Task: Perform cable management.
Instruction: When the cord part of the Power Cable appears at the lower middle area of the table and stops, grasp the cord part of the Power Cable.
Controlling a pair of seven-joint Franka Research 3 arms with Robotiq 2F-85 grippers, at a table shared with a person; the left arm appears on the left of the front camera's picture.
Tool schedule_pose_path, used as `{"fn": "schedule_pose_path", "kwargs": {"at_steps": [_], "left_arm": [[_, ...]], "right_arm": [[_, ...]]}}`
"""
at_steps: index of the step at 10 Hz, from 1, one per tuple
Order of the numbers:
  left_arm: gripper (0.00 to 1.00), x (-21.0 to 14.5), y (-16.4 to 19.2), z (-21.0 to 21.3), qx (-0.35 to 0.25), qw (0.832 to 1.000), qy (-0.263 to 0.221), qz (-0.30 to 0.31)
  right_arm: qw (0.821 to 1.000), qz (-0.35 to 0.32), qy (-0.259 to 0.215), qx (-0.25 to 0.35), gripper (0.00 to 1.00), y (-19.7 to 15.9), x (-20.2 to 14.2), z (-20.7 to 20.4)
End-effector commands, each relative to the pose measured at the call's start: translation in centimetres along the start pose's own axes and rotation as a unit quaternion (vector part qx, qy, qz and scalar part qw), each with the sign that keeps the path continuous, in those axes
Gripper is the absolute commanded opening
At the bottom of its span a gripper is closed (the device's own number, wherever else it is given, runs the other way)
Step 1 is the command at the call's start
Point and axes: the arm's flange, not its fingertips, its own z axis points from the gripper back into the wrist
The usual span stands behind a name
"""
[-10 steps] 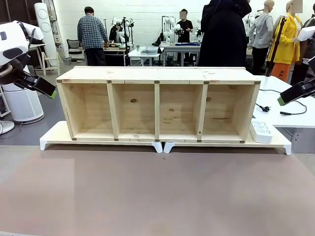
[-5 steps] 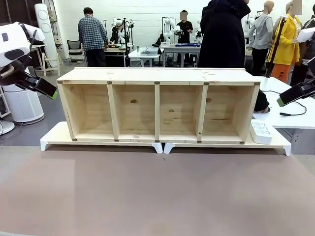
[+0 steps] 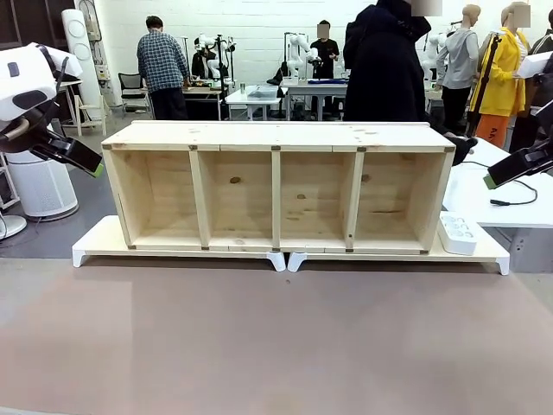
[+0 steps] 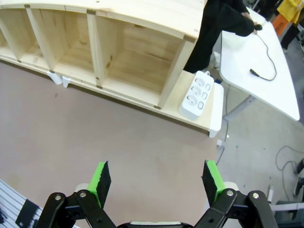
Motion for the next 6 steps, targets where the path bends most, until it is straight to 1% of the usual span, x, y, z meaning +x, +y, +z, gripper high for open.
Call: {"fn": "schedule_pose_path", "kwargs": {"at_steps": [1, 6], "left_arm": [[1.00, 0.21, 0.03, -0.25, 0.002, 1.000, -0.005, 0.000], [1.00, 0.21, 0.03, -0.25, 0.002, 1.000, -0.005, 0.000]], "right_arm": [[1.000, -0.001, 0.001, 0.000, 1.00, -0.05, 0.03, -0.27], [1.000, -0.001, 0.001, 0.000, 1.00, -0.05, 0.03, -0.27]]}}
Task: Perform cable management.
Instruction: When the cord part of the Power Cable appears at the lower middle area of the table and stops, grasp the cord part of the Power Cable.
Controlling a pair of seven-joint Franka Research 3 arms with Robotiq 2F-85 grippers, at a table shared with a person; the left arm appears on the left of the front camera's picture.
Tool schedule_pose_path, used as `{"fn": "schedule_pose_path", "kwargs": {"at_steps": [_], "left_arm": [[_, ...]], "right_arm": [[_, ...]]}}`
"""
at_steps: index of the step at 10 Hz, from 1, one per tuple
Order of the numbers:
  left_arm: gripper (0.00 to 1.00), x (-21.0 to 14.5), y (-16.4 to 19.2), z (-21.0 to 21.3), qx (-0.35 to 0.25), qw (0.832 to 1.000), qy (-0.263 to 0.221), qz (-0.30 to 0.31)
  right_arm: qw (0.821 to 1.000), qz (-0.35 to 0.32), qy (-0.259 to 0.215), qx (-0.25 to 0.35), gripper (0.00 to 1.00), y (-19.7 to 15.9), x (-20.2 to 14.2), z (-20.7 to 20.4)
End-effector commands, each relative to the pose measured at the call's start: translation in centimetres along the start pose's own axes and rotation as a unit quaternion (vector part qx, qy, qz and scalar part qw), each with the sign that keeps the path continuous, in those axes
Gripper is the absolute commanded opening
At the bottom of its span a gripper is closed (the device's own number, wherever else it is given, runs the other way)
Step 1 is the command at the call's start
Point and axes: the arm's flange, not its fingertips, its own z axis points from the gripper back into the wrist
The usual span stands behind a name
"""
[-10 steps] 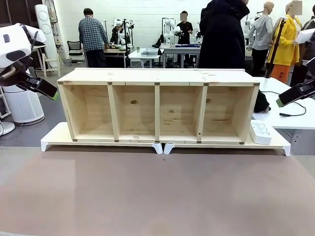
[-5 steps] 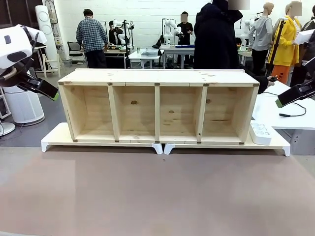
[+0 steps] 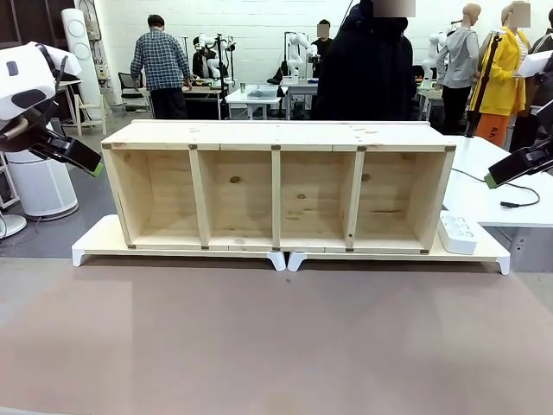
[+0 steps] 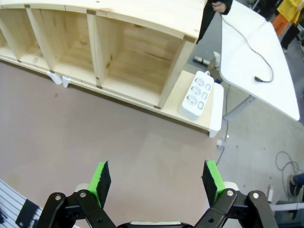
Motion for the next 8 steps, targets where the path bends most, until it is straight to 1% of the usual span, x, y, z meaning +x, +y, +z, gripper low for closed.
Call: {"fn": "schedule_pose_path", "kwargs": {"at_steps": [1, 8], "left_arm": [[1.00, 0.21, 0.03, -0.25, 0.002, 1.000, -0.005, 0.000], [1.00, 0.21, 0.03, -0.25, 0.002, 1.000, -0.005, 0.000]], "right_arm": [[1.000, -0.001, 0.001, 0.000, 1.00, -0.05, 0.03, -0.27], [1.000, -0.001, 0.001, 0.000, 1.00, -0.05, 0.03, -0.27]]}}
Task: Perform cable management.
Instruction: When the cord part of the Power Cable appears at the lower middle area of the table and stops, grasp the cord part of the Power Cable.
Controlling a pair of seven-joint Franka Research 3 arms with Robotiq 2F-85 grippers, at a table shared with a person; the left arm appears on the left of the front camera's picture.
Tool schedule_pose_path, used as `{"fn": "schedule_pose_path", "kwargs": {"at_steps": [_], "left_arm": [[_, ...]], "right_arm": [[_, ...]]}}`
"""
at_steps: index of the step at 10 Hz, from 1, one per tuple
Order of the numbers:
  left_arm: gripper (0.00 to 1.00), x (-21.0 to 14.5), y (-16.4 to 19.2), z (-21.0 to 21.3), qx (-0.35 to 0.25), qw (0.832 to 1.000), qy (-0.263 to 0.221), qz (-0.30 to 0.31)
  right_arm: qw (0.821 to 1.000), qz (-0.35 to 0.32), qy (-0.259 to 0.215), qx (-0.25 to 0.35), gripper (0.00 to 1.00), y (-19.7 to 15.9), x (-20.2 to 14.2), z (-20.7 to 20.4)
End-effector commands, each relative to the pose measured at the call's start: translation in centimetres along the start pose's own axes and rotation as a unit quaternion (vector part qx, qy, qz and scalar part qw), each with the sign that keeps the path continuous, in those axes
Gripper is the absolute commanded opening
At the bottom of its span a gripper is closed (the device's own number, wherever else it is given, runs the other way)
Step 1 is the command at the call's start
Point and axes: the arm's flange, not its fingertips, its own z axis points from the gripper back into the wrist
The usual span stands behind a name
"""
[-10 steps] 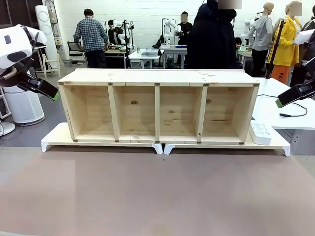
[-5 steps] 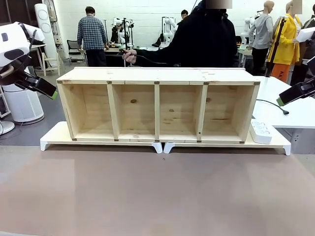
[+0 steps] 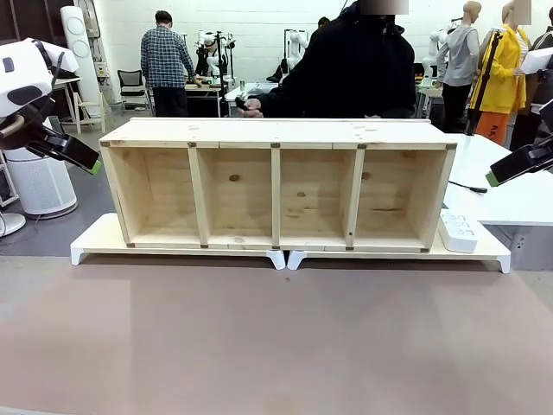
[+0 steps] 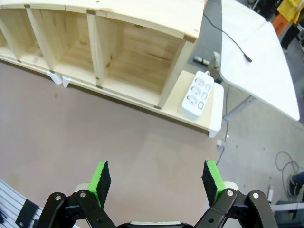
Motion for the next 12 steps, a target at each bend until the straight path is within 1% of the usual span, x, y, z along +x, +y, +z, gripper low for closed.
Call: {"fn": "schedule_pose_path", "kwargs": {"at_steps": [1, 12], "left_arm": [[1.00, 0.21, 0.03, -0.25, 0.002, 1.000, -0.005, 0.000], [1.00, 0.21, 0.03, -0.25, 0.002, 1.000, -0.005, 0.000]], "right_arm": [[1.000, -0.001, 0.001, 0.000, 1.00, -0.05, 0.03, -0.27], [1.000, -0.001, 0.001, 0.000, 1.00, -0.05, 0.03, -0.27]]}}
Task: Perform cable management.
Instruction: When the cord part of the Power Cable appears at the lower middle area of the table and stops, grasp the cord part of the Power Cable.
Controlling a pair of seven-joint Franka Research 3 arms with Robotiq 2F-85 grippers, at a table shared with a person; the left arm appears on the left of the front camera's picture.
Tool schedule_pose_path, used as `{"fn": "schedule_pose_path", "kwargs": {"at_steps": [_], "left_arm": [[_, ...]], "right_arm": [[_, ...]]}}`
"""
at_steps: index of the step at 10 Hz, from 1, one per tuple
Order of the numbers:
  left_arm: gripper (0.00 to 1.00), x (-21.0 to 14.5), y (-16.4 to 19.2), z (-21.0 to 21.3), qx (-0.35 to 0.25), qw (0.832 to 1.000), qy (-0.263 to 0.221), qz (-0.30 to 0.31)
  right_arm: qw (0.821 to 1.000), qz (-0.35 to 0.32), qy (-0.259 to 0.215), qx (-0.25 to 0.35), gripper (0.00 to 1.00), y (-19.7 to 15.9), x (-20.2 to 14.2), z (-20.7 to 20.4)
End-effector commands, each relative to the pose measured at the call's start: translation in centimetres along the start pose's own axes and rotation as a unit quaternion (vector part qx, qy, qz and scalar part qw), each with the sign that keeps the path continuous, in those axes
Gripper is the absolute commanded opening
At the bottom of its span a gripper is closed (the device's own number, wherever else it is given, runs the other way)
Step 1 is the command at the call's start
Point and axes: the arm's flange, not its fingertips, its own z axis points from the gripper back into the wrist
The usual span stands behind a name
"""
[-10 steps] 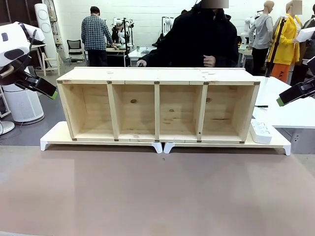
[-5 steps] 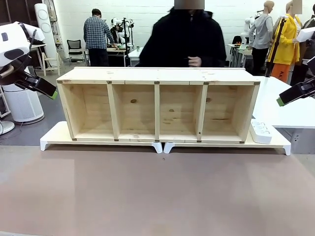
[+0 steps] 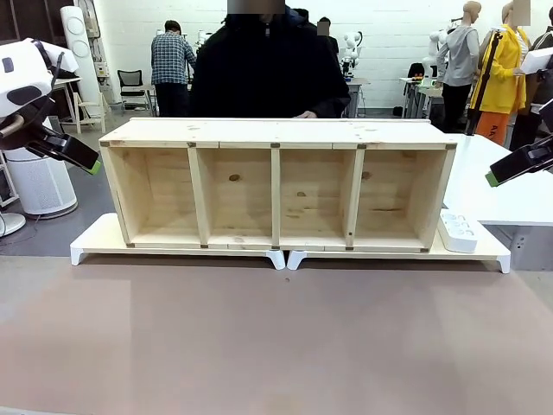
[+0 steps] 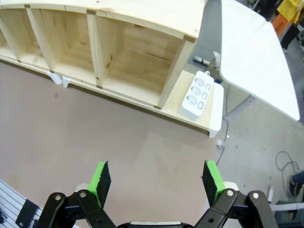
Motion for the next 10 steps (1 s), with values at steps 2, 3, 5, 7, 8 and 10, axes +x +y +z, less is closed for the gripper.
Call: {"fn": "schedule_pose_path", "kwargs": {"at_steps": [2, 3, 5, 7, 8, 10], "left_arm": [[1.00, 0.21, 0.03, -0.24, 0.002, 1.000, -0.005, 0.000], [1.00, 0.21, 0.03, -0.24, 0.002, 1.000, -0.005, 0.000], [1.00, 0.21, 0.03, -0.24, 0.002, 1.000, -0.005, 0.000], [1.00, 0.21, 0.03, -0.24, 0.002, 1.000, -0.005, 0.000], [1.00, 0.21, 0.03, -0.24, 0.002, 1.000, -0.005, 0.000], [1.00, 0.21, 0.03, -0.24, 0.002, 1.000, -0.005, 0.000]], "right_arm": [[1.000, -0.001, 0.001, 0.000, 1.00, -0.05, 0.03, -0.27], [1.000, -0.001, 0.001, 0.000, 1.00, -0.05, 0.03, -0.27], [1.000, -0.001, 0.001, 0.000, 1.00, -0.05, 0.03, -0.27], [1.000, -0.001, 0.001, 0.000, 1.00, -0.05, 0.03, -0.27], [1.000, -0.001, 0.001, 0.000, 1.00, -0.05, 0.03, -0.27], [1.000, -0.001, 0.001, 0.000, 1.00, -0.05, 0.03, -0.27]]}}
